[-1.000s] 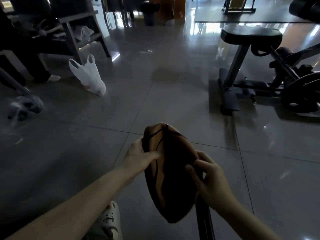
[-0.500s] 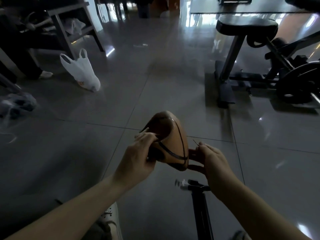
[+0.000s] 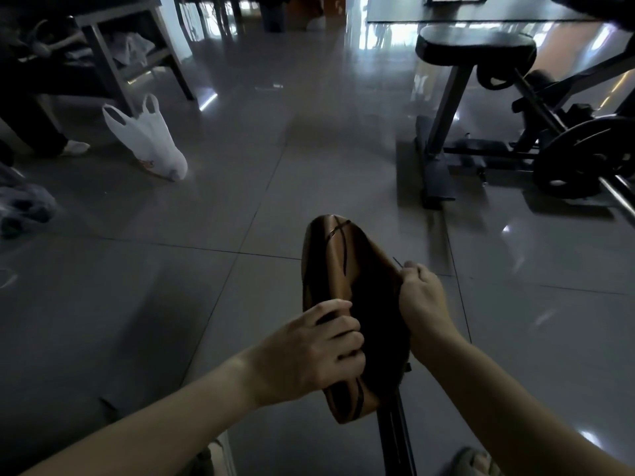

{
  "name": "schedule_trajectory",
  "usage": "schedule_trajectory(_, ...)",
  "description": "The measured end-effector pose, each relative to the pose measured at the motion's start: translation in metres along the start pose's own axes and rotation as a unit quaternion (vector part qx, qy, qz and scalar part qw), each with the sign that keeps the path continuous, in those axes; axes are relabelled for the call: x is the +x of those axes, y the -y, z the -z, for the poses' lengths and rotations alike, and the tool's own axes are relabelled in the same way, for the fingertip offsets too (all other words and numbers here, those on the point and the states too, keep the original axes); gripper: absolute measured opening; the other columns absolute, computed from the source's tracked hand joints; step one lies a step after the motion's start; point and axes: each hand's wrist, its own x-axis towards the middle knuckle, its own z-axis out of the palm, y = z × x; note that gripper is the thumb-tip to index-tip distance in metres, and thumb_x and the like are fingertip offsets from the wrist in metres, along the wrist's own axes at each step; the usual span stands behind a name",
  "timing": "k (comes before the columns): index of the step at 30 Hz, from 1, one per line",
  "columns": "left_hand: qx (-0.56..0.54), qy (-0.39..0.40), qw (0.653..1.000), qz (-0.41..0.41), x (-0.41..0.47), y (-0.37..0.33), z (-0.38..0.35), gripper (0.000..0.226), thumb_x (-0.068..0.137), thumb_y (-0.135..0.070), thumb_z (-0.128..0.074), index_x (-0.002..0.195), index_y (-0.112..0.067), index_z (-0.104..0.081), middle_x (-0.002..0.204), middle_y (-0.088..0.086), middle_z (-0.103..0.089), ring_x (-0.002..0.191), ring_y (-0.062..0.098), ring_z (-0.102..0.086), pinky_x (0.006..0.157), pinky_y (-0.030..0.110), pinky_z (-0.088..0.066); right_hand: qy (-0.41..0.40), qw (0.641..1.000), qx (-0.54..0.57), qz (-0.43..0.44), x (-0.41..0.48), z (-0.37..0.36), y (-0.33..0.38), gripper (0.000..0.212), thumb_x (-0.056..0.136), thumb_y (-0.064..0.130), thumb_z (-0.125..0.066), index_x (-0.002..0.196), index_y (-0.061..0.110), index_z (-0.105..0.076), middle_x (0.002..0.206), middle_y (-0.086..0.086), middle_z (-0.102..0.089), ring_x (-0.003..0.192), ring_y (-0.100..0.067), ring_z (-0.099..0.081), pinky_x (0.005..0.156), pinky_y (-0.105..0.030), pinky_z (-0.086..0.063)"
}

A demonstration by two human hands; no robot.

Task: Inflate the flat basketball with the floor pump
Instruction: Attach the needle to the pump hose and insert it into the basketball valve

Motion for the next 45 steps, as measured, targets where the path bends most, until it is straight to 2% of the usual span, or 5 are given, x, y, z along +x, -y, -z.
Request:
schedule_trajectory(15, -0.058, -0.016, 0.988, 0.144, -0.005, 0.029, 0.020, 0.078, 0.085, -0.001, -0.069, 0.153, -0.013, -0.032, 0.151, 0.010, -0.035, 0.130, 0.028, -0.046, 0.111, 0.042, -0.044, -0.084, 0.979, 0.172, -0.066, 0.003, -0.004, -0.012, 0.044, 0.107, 0.029, -0.038, 0.113, -0.012, -0.051, 0.089, -0.025, -0.057, 0.083, -0.039, -0.059, 0.091, -0.064, -0.050)
schedule_trajectory(22, -0.138, 0.019, 0.970, 0.198, -0.011, 0.043, 0.033, 0.086, 0.088, 0.003, -0.062, 0.161, -0.010, -0.018, 0.165, 0.010, -0.026, 0.148, 0.022, -0.035, 0.118, 0.042, -0.038, -0.093, 0.974, 0.193, -0.077, 0.010, -0.012, -0.013, 0.031, 0.107, 0.022, -0.038, 0.084, 0.010, -0.055, 0.069, -0.007, -0.045, 0.062, -0.022, -0.045, 0.062, -0.036, -0.042)
schedule_trajectory(26, -0.117, 0.012, 0.973, 0.200, -0.015, 0.055, 0.026, 0.051, 0.091, 0.002, -0.051, 0.141, -0.003, -0.053, 0.137, 0.011, -0.061, 0.132, 0.021, -0.054, 0.120, 0.045, -0.033, -0.099, 0.980, 0.171, -0.035, 0.013, -0.009, -0.014, 0.041, 0.107, 0.027, -0.037, 0.069, 0.016, -0.044, 0.057, 0.000, -0.036, 0.048, -0.013, -0.034, 0.050, -0.033, -0.032)
schedule_trajectory(34, -0.242, 0.073, 0.799, 0.546, 0.019, 0.037, 0.035, 0.053, 0.080, -0.077, -0.057, 0.070, -0.025, -0.060, 0.065, -0.008, -0.061, 0.059, 0.007, -0.059, 0.054, 0.025, -0.040, -0.063, 0.990, 0.094, 0.089, -0.004, -0.028, -0.019, 0.041, 0.106, 0.033, -0.039, 0.083, 0.001, -0.049, 0.068, -0.008, -0.048, 0.061, -0.021, -0.046, 0.056, -0.038, -0.042)
schedule_trajectory(45, -0.521, -0.007, 0.669, 0.530, 0.010, 0.045, 0.046, 0.032, 0.094, -0.032, -0.070, 0.078, -0.004, -0.068, 0.075, 0.017, -0.071, 0.071, 0.034, -0.071, 0.065, 0.046, -0.058, -0.042, 0.998, 0.047, -0.010, 0.005, -0.038, -0.043, 0.034, 0.106, 0.018, -0.033, 0.075, 0.013, -0.049, 0.071, -0.007, -0.048, 0.064, -0.021, -0.046, 0.055, -0.034, -0.039)
